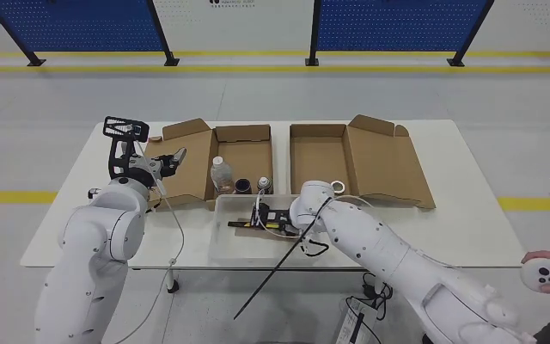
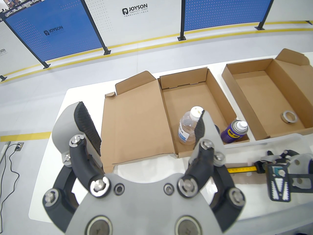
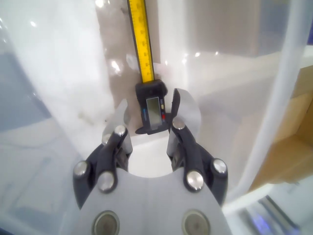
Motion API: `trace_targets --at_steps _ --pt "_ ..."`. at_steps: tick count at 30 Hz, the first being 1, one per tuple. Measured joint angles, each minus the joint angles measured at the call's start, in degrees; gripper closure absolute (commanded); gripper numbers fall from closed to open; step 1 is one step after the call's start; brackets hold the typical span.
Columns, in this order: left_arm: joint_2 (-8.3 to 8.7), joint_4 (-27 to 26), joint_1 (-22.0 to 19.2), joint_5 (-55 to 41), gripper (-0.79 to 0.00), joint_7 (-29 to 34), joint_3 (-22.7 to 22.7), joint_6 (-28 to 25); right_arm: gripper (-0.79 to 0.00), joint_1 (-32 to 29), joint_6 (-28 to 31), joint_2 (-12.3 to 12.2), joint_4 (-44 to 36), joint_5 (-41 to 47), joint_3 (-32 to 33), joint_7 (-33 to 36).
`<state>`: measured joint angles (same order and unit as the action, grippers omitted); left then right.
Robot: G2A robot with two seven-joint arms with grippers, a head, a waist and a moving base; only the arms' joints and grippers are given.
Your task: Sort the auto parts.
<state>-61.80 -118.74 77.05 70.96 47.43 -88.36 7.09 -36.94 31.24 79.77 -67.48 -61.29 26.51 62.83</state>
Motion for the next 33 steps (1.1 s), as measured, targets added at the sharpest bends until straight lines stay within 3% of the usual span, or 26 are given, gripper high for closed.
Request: trace_targets --at_steps 16,33 --pt "0.00 0.0 0.0 0.0 -0.785 0.0 0.0 0.0 -0.348 0.3 2.6 2.0 2.5 2.2 -1.1 -1.2" --pt "0.00 0.0 0.0 0.0 -0.785 0.0 0.0 0.0 -0.360 -1.7 -0.1 1.0 -2.1 2.8 1.9 2.0"
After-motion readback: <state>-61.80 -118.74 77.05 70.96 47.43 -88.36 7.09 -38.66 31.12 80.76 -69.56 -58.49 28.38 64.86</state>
